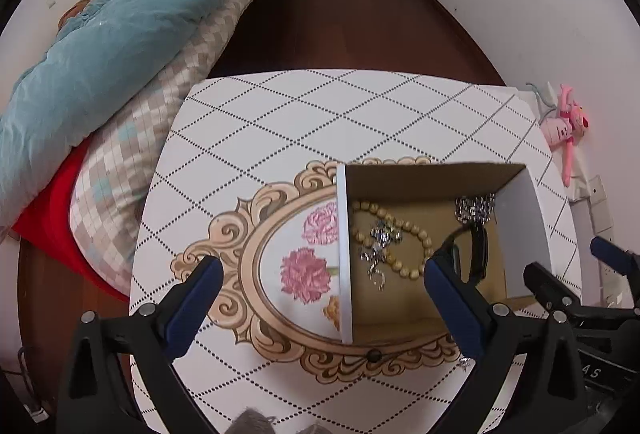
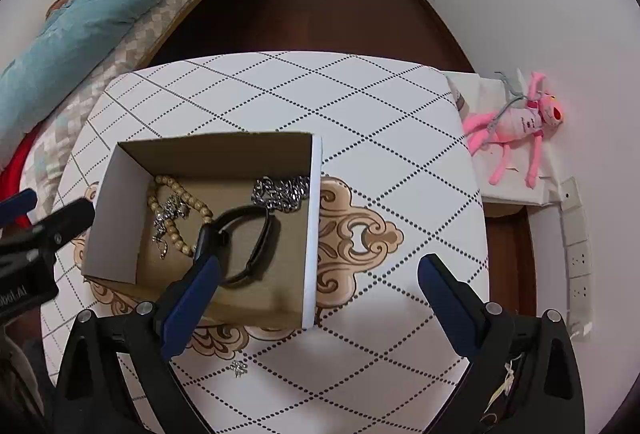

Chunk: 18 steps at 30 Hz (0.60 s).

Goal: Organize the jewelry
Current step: 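Carry ring and charm into the cardboard box and open both tools, then lift both tools out of the box and move toward the remaining rings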

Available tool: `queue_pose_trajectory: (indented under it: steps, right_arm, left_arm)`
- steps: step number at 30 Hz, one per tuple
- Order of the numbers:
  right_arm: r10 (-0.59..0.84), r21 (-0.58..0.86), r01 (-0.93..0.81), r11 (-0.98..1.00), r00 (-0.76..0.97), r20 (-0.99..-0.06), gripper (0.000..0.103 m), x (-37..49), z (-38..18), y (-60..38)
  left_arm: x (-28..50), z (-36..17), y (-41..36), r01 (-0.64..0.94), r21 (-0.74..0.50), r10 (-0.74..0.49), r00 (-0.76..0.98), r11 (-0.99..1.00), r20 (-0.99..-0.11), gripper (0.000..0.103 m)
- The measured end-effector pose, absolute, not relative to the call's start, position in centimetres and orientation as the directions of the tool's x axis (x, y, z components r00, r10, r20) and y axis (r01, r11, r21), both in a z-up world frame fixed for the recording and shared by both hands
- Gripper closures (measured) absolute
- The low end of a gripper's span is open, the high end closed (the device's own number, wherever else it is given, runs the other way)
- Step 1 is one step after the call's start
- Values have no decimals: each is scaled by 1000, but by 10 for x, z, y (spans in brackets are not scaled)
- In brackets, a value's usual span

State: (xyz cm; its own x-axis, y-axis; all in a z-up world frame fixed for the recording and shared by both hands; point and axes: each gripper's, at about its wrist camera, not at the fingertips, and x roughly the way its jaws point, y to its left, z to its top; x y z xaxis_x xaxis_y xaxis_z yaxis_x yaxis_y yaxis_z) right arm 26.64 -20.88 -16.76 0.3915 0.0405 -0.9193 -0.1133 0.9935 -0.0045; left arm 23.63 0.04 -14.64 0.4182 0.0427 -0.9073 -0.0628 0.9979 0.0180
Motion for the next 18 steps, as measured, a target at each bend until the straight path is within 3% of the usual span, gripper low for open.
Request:
queue_pose_trajectory:
  steps: [18]
  right_arm:
    - [25,-14,-71,997,520,-854,0,225,-112,-216]
  left_arm:
    - [187,-99,-3,-67,-5,31,522,998,-852,0]
